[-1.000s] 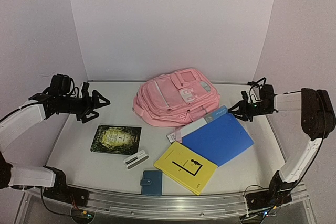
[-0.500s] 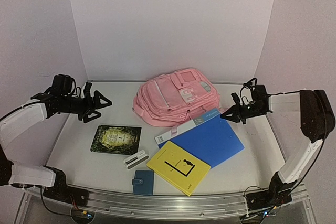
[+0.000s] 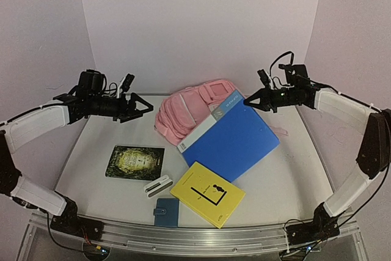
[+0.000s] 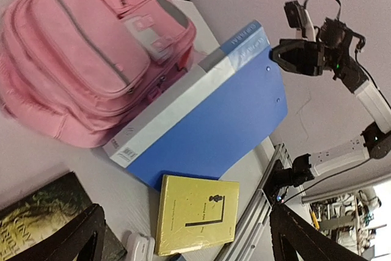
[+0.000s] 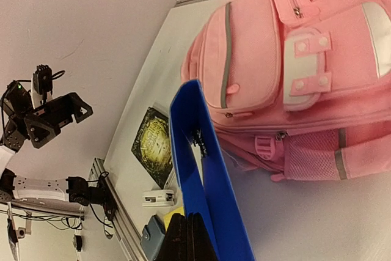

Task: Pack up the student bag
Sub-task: Pick up the files from the center of the board.

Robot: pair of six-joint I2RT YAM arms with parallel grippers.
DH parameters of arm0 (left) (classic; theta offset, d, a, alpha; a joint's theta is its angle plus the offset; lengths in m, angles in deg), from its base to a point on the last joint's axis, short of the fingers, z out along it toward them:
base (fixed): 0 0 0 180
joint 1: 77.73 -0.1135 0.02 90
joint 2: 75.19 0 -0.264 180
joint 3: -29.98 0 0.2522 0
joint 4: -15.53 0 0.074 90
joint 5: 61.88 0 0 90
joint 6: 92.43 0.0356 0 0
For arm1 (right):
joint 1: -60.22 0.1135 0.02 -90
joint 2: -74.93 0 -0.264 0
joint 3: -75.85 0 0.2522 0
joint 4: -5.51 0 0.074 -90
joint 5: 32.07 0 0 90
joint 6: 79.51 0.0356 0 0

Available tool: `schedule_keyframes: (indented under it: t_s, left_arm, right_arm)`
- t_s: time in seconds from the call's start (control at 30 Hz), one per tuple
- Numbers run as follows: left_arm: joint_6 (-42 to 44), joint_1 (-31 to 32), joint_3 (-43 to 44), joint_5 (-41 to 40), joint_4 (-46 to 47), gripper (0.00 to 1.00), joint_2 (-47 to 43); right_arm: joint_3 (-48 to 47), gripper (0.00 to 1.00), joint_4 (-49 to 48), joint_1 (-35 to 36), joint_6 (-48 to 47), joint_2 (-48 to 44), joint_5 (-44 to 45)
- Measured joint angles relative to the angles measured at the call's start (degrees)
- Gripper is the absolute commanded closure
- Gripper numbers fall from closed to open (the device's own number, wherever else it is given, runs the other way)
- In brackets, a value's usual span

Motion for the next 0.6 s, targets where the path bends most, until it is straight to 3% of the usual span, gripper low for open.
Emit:
schedule_keyframes:
  t_s: [0.27,0.6]
  left_arm:
    - [6.8,5.7,9.9,5.5,6.5,0.06,10.9]
    - [13.3,9.1,19.6,6.7,7.4,0.04,22.4]
  right_arm:
    - [-13.3,1.00,6.1,7.8,-2.5,0.0,3.9]
    - [-17.8,1.00,12.4,14.5,-8.8,0.0,7.4]
